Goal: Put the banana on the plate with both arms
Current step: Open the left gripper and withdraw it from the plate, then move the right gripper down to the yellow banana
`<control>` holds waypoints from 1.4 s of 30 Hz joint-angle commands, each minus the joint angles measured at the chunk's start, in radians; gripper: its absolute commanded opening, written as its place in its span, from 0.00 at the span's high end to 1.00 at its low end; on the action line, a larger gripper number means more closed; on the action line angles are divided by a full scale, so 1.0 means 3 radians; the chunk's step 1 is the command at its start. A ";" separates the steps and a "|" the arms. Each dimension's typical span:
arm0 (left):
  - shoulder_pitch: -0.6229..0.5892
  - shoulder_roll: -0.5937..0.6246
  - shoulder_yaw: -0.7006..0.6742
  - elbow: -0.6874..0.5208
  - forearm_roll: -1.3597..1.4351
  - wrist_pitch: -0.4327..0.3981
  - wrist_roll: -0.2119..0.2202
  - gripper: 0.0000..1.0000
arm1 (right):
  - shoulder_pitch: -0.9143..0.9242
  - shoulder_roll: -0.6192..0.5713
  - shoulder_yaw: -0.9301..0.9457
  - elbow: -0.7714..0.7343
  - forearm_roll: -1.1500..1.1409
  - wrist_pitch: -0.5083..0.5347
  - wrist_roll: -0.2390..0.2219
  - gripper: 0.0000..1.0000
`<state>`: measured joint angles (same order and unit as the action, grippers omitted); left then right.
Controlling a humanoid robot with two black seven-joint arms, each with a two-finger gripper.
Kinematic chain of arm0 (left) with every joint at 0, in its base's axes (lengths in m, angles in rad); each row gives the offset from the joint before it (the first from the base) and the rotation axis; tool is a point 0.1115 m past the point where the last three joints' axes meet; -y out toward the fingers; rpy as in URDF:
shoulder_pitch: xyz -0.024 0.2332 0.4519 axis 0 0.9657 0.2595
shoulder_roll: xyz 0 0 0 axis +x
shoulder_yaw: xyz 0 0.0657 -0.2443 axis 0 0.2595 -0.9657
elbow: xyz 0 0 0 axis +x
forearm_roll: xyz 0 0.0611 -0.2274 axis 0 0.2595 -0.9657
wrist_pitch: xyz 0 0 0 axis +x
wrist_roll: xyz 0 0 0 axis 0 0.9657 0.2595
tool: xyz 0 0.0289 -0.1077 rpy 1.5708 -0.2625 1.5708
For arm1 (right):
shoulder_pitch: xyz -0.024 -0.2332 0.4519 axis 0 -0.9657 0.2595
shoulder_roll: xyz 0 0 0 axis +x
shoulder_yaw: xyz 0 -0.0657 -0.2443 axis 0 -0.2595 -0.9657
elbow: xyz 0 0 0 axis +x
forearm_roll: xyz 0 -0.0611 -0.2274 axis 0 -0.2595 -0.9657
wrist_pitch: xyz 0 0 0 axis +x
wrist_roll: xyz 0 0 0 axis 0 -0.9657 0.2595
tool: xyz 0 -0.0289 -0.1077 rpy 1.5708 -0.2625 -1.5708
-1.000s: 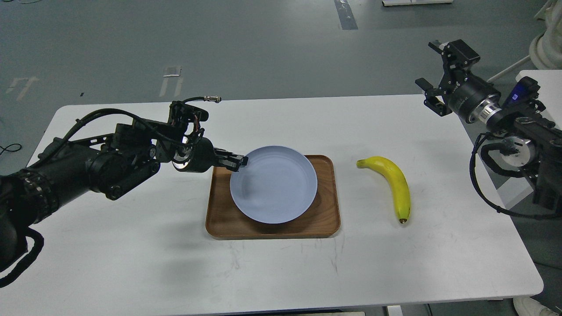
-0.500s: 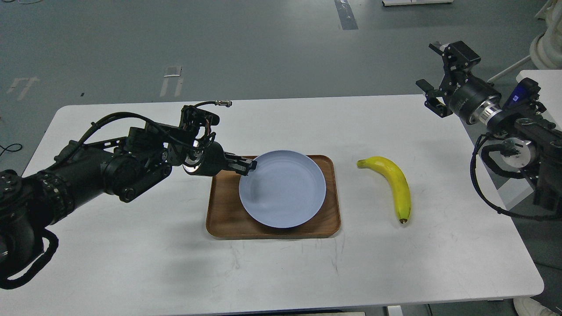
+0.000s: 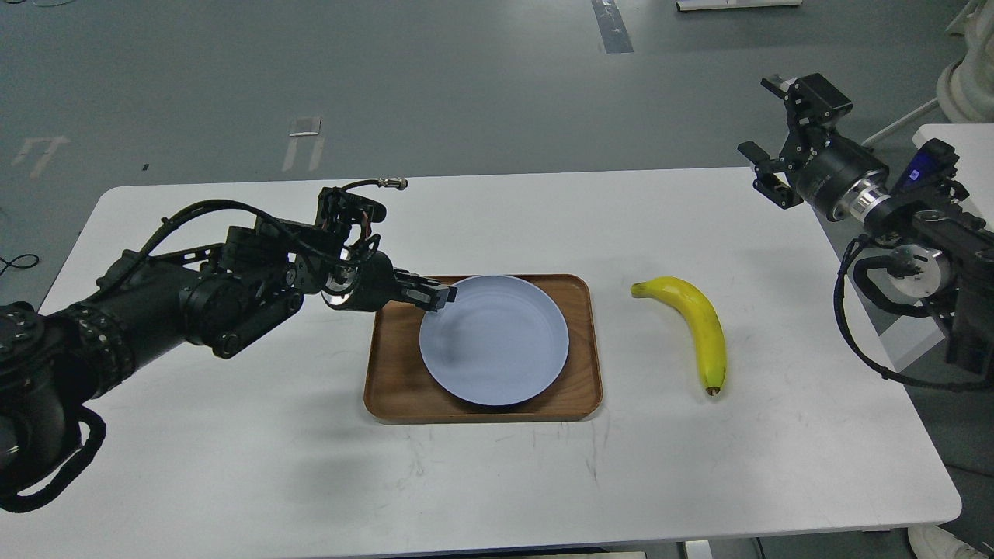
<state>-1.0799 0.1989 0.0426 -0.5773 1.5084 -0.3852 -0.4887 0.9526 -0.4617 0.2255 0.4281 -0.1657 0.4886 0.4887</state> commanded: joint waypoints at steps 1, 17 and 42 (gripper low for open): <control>-0.0087 0.0073 -0.0055 -0.0003 -0.0332 0.0006 0.0000 0.03 | 0.0005 -0.0010 0.0000 0.0005 0.0000 0.0000 0.0000 0.00; 0.0239 0.1244 -0.0520 -0.0111 -0.4485 -0.0345 0.0000 0.02 | 0.0000 -0.0077 -0.0051 0.0046 -0.0025 0.0000 0.0000 0.00; 0.0864 0.1321 -0.1236 -0.0121 -0.4578 -0.0345 0.0000 0.02 | 0.0716 -0.0588 -0.1747 0.0935 -0.3456 0.0000 0.0000 0.00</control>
<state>-0.8205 0.5902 -0.3285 -0.6133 0.1341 -0.4888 -0.4886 1.1557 -0.6588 -0.2065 0.7064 -1.1686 0.4887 0.4888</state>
